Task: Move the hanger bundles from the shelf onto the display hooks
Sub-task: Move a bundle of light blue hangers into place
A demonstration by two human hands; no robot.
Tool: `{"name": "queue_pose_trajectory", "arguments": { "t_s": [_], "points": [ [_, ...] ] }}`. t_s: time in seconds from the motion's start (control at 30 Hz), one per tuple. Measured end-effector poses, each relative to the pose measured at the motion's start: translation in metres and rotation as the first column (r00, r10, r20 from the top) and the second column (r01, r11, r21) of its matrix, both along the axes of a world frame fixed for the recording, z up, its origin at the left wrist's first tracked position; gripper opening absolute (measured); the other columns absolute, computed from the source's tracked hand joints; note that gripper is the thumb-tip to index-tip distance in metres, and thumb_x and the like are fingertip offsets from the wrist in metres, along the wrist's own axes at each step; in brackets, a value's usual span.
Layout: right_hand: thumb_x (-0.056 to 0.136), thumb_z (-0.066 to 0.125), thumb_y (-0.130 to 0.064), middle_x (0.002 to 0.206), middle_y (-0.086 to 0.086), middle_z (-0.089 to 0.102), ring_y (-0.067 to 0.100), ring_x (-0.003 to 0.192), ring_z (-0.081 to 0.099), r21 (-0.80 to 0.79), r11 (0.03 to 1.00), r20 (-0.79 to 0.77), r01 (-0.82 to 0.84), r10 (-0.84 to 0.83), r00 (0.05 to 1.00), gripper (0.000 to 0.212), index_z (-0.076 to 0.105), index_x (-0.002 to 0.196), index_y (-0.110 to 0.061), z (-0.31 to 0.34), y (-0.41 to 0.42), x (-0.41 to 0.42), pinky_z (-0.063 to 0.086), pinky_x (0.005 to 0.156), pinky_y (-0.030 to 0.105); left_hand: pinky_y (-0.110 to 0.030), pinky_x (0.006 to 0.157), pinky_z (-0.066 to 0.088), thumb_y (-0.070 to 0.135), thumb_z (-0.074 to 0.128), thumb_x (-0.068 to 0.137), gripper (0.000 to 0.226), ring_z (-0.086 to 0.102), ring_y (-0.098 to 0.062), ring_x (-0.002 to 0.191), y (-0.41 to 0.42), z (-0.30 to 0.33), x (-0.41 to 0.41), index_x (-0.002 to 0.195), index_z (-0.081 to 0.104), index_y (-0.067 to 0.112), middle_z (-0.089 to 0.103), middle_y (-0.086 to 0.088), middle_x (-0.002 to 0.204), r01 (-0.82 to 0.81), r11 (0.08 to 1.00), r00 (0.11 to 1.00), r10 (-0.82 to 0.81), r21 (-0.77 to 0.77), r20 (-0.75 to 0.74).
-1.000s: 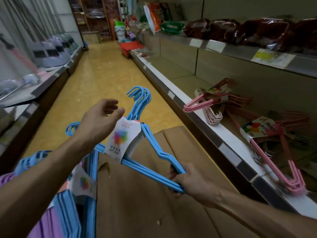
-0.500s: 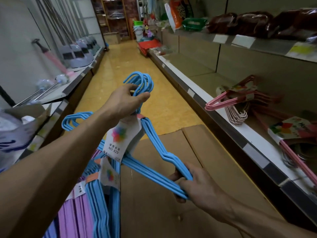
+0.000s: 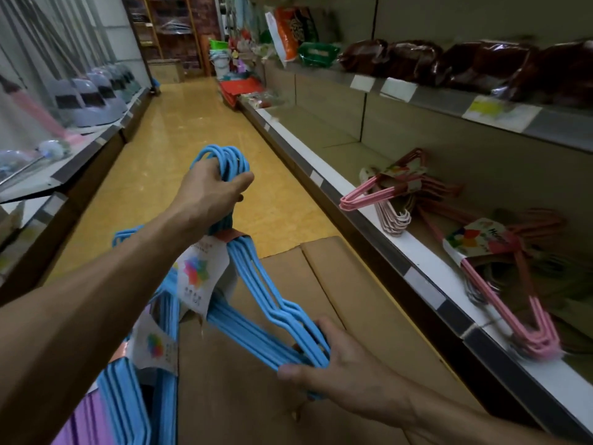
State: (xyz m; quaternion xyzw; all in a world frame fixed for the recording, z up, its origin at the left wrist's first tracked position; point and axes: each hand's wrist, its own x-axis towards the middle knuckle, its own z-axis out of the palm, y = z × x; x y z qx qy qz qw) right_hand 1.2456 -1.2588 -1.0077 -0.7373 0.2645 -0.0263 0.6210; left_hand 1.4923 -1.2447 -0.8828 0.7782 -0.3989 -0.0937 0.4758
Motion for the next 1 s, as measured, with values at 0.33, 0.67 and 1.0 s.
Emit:
{"name": "queue_pose_trajectory", "arguments": {
  "t_s": [0.33, 0.67, 1.0],
  "points": [
    [0.082, 0.068, -0.056, 0.105, -0.007, 0.069, 0.004, 0.093, 0.070, 0.001, 1.000, -0.008, -0.022, 0.022, 1.000, 0.040, 0.060, 0.112, -0.031, 0.021, -0.010, 0.021, 0.059, 0.083, 0.026, -0.028, 0.082, 0.052, 0.023, 0.060, 0.097, 0.027, 0.066, -0.012, 0.101, 0.008, -0.008, -0.004, 0.122, 0.065, 0.015, 0.070, 0.000, 0.109, 0.103, 0.978, 0.962, -0.144, -0.181, -0.232],
    [0.089, 0.068, -0.016, 0.102, 0.004, 0.072, 0.021, 0.091, 0.069, 0.596, 0.803, 0.146, -0.033, -0.068, 0.987, 0.040, 0.057, 0.127, -0.012, 0.011, 0.007, 0.092, 0.057, 0.081, 0.039, -0.025, 0.094, 0.048, 0.023, 0.060, 0.095, 0.029, 0.063, -0.009, 0.110, 0.049, -0.023, 0.009, 0.124, 0.063, 0.017, 0.069, 0.002, 0.116, 0.326, 0.939, 0.894, -0.343, -0.107, -0.288],
    [0.085, 0.069, 0.002, 0.104, 0.004, 0.070, 0.019, 0.096, 0.067, 0.466, 0.878, 0.134, -0.105, 0.047, 0.990, 0.041, 0.058, 0.123, -0.009, -0.038, 0.031, 0.133, 0.056, 0.083, 0.034, -0.031, 0.084, 0.038, 0.064, 0.061, 0.079, 0.043, 0.053, -0.006, 0.088, 0.096, -0.036, 0.065, 0.086, 0.064, 0.022, 0.058, 0.009, 0.092, 0.129, 0.906, 0.982, -0.061, 0.404, -0.177]
  ]
}}
